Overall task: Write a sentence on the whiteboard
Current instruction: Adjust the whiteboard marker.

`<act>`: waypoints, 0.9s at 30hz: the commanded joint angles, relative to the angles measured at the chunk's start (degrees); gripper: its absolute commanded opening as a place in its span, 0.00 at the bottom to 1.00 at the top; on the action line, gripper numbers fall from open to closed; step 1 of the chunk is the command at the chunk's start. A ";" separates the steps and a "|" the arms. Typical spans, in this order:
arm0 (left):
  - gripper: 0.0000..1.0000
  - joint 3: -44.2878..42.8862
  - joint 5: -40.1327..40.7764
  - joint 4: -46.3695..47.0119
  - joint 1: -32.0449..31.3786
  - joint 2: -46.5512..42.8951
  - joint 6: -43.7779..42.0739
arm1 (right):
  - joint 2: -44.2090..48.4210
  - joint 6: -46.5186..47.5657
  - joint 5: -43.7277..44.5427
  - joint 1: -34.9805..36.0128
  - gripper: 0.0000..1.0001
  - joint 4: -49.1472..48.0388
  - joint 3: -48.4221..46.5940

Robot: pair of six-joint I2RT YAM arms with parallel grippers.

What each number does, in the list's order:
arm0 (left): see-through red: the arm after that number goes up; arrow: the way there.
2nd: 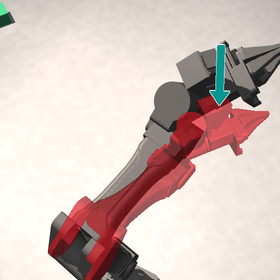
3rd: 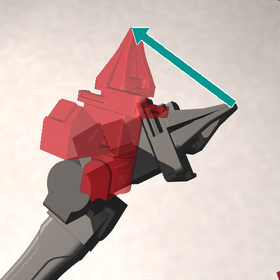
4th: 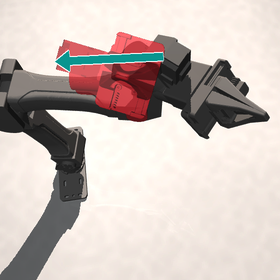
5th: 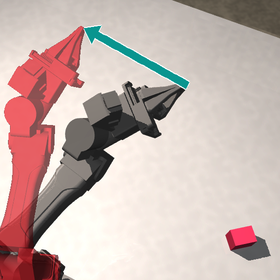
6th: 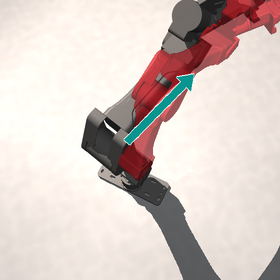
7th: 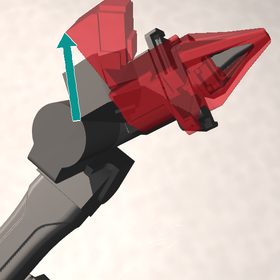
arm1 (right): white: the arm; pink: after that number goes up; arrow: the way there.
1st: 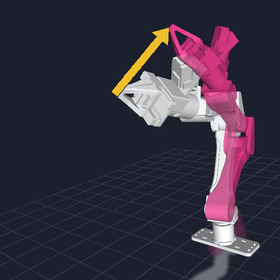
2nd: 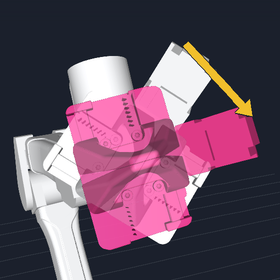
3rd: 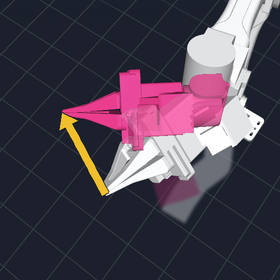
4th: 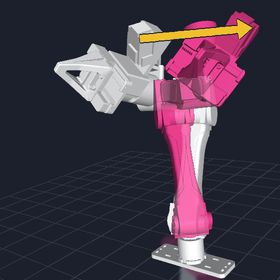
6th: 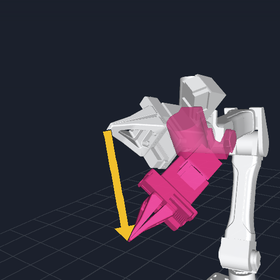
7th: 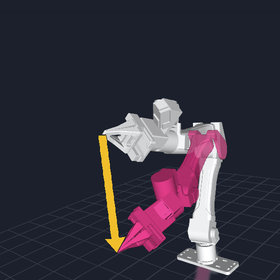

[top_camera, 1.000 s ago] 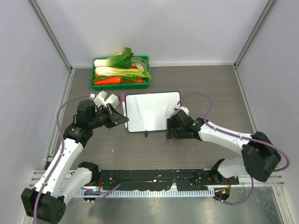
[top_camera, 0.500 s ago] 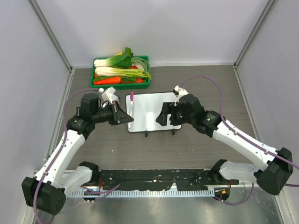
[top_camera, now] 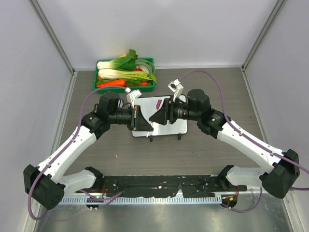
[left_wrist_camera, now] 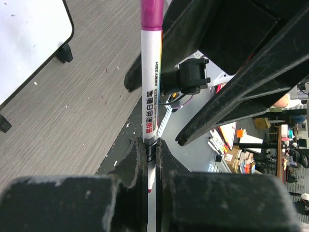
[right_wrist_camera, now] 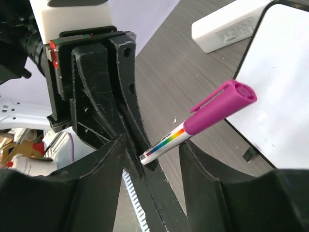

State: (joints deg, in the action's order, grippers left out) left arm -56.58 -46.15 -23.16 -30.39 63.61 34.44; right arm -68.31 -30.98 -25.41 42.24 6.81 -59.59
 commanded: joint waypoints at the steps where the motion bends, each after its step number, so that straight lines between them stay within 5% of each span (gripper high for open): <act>1: 0.00 -1.43 -2.19 4.35 -0.37 -0.77 0.72 | -0.86 -3.46 -7.37 -0.31 0.50 -9.94 -0.36; 3: 0.00 -1.26 -2.10 4.52 -0.46 -0.69 0.72 | -0.77 -5.22 -8.34 -0.40 0.36 -12.77 1.14; 6: 0.00 -0.99 -2.01 4.26 -0.46 -0.68 0.72 | -0.94 -6.81 -9.04 -0.49 0.02 -14.80 2.11; 10: 0.08 -0.47 -0.87 4.17 -0.46 -1.30 0.63 | 0.02 -6.90 -7.47 -0.93 0.02 -14.90 3.17; 16: 0.51 -0.99 2.28 3.65 -0.37 -2.35 0.28 | 3.88 -10.31 -0.72 -3.30 0.01 -14.37 6.06; 19: 0.65 -1.43 3.78 4.78 -0.46 -2.53 0.98 | 7.48 -14.71 3.33 -5.14 0.01 -16.46 8.78; 27: 0.67 -1.87 0.73 14.96 -0.46 1.33 6.86 | 17.16 -24.21 14.67 -5.76 0.02 -22.37 17.58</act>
State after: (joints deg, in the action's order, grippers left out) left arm -56.55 -42.61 -17.28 -30.63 62.96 37.34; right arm -54.78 -49.80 -18.41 36.42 -9.74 -43.53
